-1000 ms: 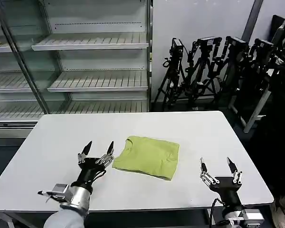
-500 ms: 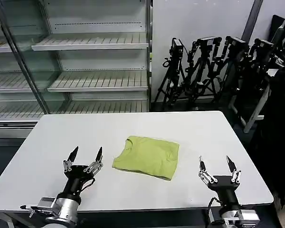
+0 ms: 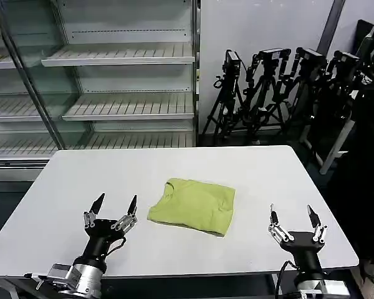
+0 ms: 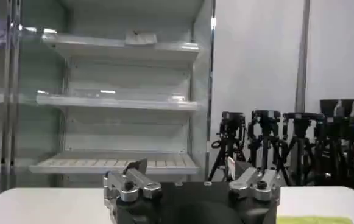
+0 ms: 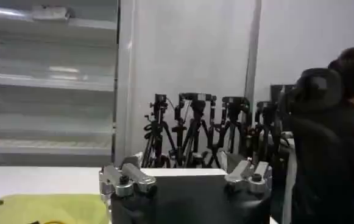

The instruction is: Fold and organize the clothes.

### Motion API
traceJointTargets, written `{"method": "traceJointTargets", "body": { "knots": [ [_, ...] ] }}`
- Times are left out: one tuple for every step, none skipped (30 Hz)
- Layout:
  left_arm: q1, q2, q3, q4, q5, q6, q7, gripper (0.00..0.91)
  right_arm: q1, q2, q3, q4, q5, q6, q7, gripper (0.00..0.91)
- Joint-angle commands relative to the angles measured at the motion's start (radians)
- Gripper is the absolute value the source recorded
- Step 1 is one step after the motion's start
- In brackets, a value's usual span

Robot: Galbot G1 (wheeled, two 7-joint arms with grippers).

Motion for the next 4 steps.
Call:
{"method": "traceJointTargets", "body": {
  "knots": [
    [0.014, 0.016, -0.013, -0.014, 0.002, 0.004, 0.001, 0.907, -0.029, 0.032, 0.008, 0.021, -0.029, 0.026, -0.055, 0.907],
    [0.015, 0.015, -0.016, -0.015, 0.002, 0.004, 0.001, 0.907, -0.03, 0.036, 0.004, 0.024, -0.02, 0.032, -0.064, 0.907],
    [0.016, 0.014, -0.019, -0.016, 0.001, 0.005, 0.001, 0.907, -0.027, 0.043, -0.003, 0.023, -0.004, 0.046, -0.057, 0.907],
    [0.018, 0.012, -0.019, -0.016, 0.001, 0.005, 0.0, 0.907, -0.025, 0.047, -0.003, 0.022, 0.003, 0.047, -0.051, 0.907]
  ]
}}
